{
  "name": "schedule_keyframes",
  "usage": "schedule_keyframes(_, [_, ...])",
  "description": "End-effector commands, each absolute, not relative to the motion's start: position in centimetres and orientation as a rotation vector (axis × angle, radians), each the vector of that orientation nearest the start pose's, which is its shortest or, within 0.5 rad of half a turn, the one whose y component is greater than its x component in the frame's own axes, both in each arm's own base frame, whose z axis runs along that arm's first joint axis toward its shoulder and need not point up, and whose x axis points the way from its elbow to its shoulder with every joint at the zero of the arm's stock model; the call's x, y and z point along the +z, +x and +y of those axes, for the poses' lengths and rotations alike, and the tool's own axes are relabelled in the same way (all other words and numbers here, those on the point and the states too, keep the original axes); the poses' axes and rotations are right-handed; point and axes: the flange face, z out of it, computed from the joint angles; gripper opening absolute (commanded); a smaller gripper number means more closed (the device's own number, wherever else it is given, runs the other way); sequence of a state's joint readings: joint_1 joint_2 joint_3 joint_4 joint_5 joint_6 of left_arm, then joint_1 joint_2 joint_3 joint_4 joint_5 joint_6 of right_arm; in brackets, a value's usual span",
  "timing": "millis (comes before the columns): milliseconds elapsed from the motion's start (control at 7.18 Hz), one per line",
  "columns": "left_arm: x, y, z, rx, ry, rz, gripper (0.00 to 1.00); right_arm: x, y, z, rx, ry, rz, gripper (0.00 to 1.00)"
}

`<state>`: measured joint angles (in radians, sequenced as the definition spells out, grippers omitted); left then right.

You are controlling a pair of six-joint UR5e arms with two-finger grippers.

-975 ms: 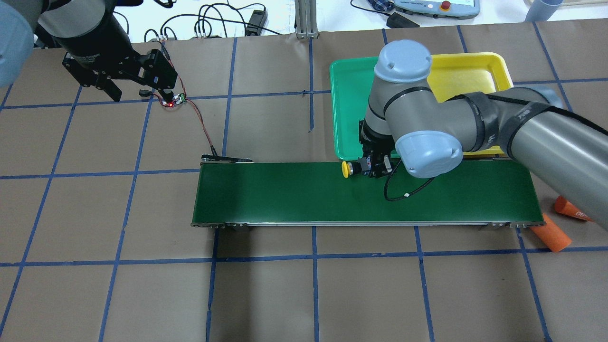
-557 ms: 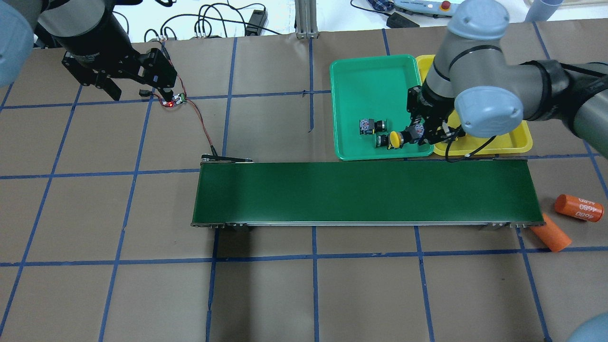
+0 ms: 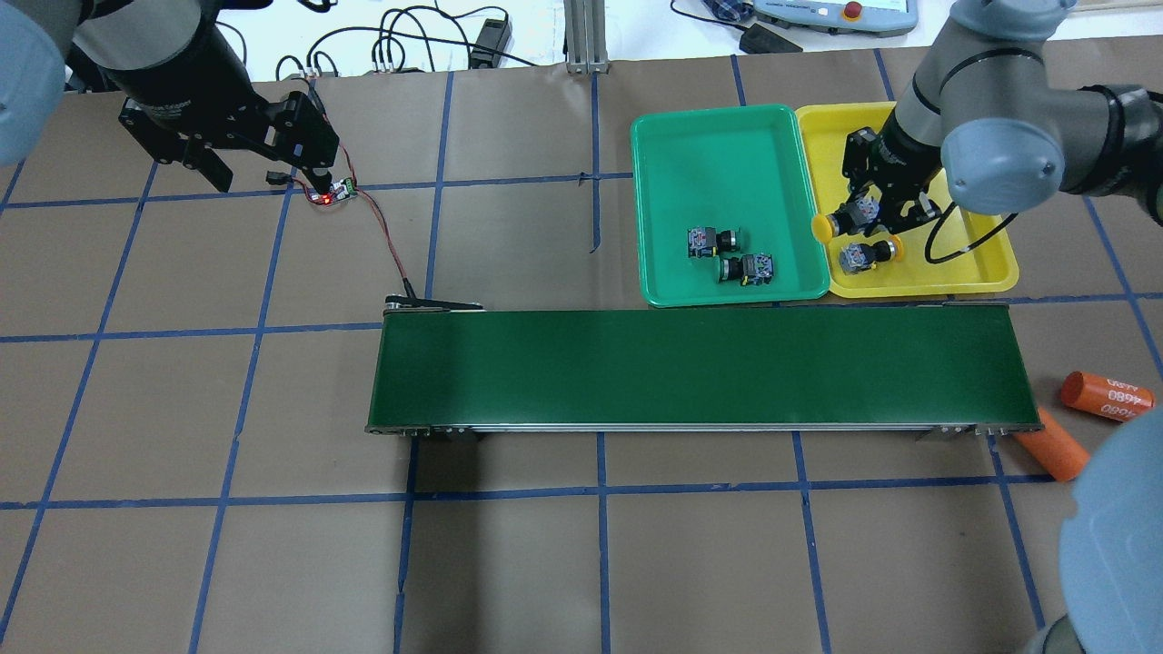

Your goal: Sort buttons by color to trays

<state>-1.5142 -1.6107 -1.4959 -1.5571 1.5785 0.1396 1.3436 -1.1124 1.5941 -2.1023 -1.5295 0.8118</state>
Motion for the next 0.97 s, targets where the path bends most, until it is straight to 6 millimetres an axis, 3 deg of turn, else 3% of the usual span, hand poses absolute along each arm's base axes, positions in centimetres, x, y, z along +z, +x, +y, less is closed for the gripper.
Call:
schedule_keyframes(0, [50.6,-10.3,-52.0,-0.075,0.129,3.126,1.00,22.6,-6.4,-67.9,-0.102,1.358,2.766,0.00])
schedule_keyframes(139, [50.6,-10.3,-52.0,-0.075,0.129,3.126,1.00,21.8,-7.0,-68.8,-0.220,1.221,2.826,0.25])
schedule_keyframes(278, [50.6,-10.3,-52.0,-0.075,0.129,3.126,1.00,21.7,-7.0,-69.0,-0.296,1.140,2.852,0.99])
schedule_keyframes(418, [50.6,-10.3,-52.0,-0.075,0.129,3.124,1.00,22.1,-6.9,-68.8,-0.295,1.126,2.849,1.00])
schedule_keyframes(557, [50.6,-10.3,-52.1,-0.082,0.129,3.125,1.00,24.2,-6.5,-68.3,-0.307,1.040,2.885,1.00])
schedule_keyframes(696, [50.6,-10.3,-52.1,-0.080,0.129,3.125,1.00,27.7,-5.9,-66.5,-0.212,0.900,2.953,1.00])
schedule_keyframes(835, [50.6,-10.3,-52.1,-0.082,0.129,3.125,1.00,32.8,-4.8,-63.8,-0.143,0.805,2.990,1.00])
